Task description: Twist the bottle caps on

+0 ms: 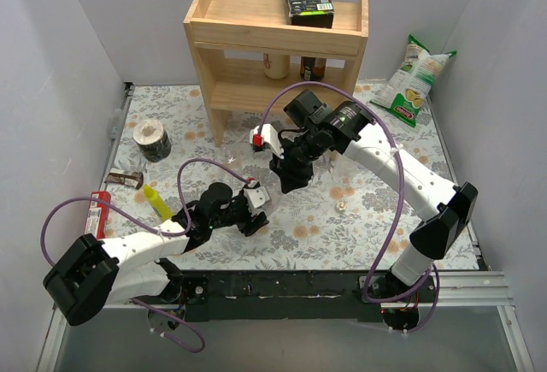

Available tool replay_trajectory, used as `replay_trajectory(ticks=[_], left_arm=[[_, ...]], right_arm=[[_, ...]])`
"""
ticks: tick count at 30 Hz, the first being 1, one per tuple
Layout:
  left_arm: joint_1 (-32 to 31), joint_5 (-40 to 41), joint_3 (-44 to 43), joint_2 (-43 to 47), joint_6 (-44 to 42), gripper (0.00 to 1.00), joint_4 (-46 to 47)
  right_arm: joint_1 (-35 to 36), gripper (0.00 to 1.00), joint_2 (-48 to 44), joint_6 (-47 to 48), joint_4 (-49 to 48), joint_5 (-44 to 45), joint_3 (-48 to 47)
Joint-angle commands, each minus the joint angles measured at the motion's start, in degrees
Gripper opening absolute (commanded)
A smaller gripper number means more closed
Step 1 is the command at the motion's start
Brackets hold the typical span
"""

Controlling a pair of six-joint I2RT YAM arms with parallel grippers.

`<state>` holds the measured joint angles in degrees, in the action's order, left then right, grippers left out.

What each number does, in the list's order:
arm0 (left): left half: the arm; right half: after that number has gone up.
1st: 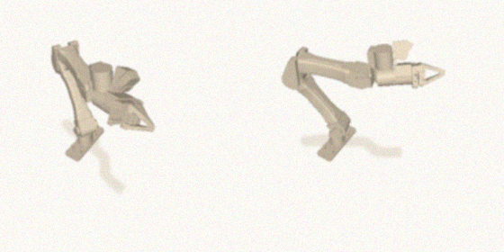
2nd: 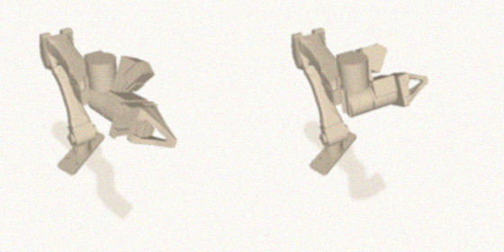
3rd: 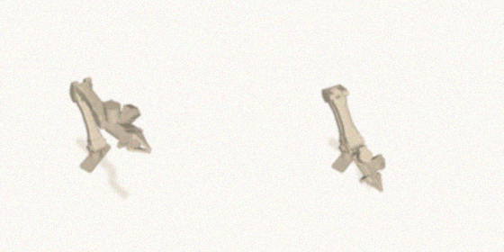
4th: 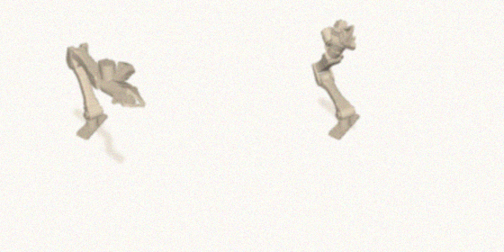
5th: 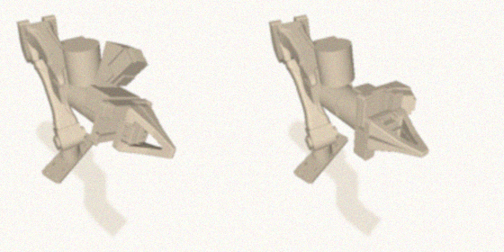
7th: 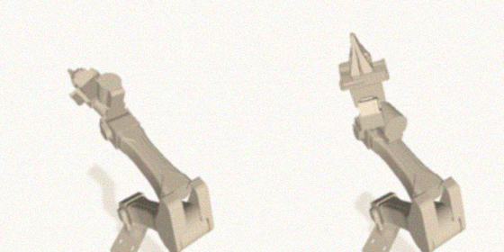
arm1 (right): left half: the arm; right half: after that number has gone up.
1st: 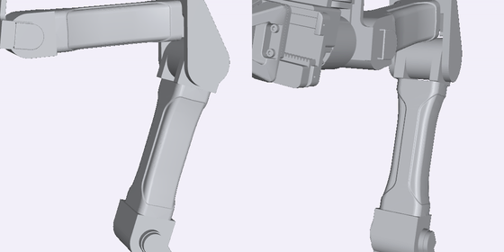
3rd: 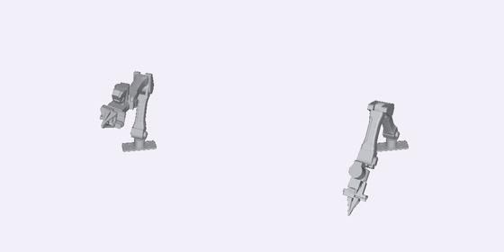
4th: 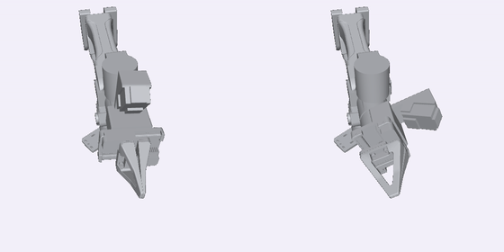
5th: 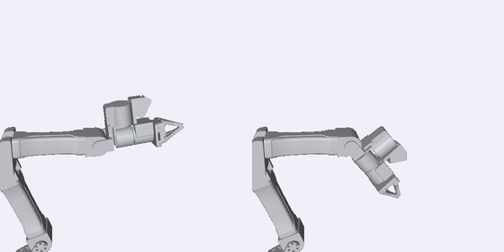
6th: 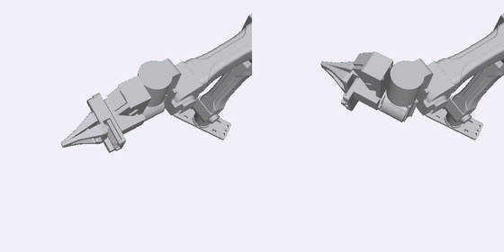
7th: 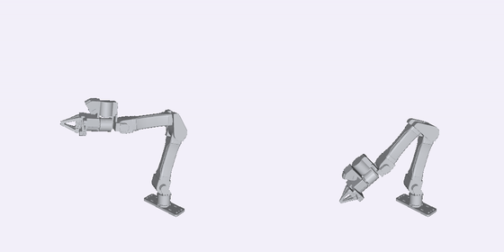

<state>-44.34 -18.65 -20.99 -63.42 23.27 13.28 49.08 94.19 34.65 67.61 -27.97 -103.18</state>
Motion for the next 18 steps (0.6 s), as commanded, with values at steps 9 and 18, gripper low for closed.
replay_trajectory(ticks=[9, 18], left_arm=[[-1.5, 6.7, -4.6, 0.8, 3.7, 0.0, 13.0], [-1.5, 2.0, -2.2, 2.0, 2.9, 0.0, 10.1]], right_arm=[[0.3, 0.08, 5.5, -19.4, 2.8, 2.3, 1.0], [0.3, 0.07, 7.0, -20.6, 1.8, 7.8, -2.2]])
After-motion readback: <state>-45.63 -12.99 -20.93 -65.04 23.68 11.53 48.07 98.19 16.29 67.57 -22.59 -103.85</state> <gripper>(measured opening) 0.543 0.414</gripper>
